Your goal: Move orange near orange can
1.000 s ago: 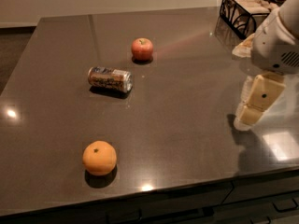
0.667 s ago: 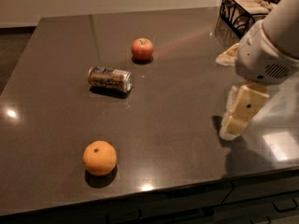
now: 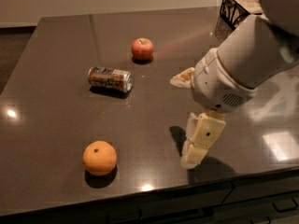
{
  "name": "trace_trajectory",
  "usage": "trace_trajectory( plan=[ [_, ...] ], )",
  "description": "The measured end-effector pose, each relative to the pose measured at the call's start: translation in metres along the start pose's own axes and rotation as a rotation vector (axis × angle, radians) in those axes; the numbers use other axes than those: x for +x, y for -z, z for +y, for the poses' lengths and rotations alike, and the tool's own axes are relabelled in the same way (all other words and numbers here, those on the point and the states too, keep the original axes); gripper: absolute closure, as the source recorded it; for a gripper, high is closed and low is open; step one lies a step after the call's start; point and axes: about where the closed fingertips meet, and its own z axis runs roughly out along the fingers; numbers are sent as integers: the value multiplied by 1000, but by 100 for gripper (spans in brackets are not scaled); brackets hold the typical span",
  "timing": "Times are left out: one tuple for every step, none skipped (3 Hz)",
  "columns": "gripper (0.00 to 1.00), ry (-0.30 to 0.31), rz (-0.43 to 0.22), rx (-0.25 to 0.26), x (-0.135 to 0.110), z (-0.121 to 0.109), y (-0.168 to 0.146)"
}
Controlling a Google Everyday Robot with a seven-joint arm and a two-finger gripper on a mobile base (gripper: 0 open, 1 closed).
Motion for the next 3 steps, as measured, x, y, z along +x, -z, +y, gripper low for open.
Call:
trace_trajectory(
  plan=[
    [0, 33, -68, -52, -32, 14, -25],
    [0, 70, -105, -61, -58, 26, -50],
    [0, 89, -115, -66, -71, 38, -75]
  ],
)
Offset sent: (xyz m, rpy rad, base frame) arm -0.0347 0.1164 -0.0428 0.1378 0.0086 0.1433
